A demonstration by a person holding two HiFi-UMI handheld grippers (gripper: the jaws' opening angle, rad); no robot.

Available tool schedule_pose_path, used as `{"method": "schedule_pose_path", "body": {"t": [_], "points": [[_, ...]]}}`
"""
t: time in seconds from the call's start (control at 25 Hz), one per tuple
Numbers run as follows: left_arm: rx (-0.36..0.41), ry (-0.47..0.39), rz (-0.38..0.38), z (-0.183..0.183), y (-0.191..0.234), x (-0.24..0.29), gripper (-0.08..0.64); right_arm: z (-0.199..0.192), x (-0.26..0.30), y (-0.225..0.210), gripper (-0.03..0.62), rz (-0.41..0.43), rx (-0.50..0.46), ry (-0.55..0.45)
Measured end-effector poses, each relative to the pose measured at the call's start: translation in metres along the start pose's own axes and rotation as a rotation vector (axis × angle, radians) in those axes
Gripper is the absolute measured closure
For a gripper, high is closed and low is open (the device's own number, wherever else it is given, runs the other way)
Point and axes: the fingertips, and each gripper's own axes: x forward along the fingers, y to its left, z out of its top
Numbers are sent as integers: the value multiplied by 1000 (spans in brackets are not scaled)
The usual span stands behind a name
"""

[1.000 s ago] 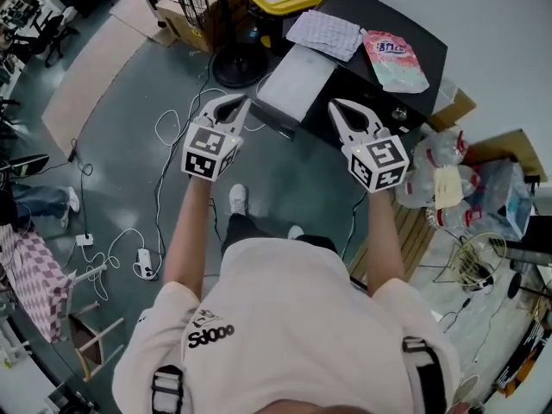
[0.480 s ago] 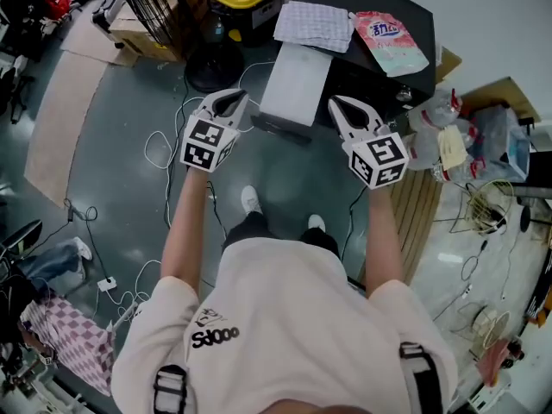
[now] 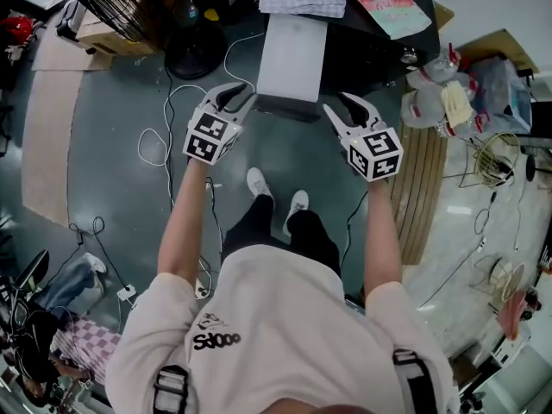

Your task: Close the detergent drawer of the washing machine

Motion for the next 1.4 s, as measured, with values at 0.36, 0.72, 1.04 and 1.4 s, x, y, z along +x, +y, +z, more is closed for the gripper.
{"method": "schedule_pose_path", "body": {"t": [0.36, 0.72, 1.04, 1.4], "points": [[-47, 97, -16, -78, -21, 22, 384, -93, 14, 12, 404, -16, 58, 106], [-64, 177, -2, -123, -21, 54, 362, -144, 41, 11, 391, -33, 138, 126], [-123, 155, 26, -135, -12, 73, 365, -155, 58, 4, 430, -60, 141, 126], [-167, 147, 17, -133, -18, 74, 393, -150, 58, 5, 459, -74, 98, 125]]}}
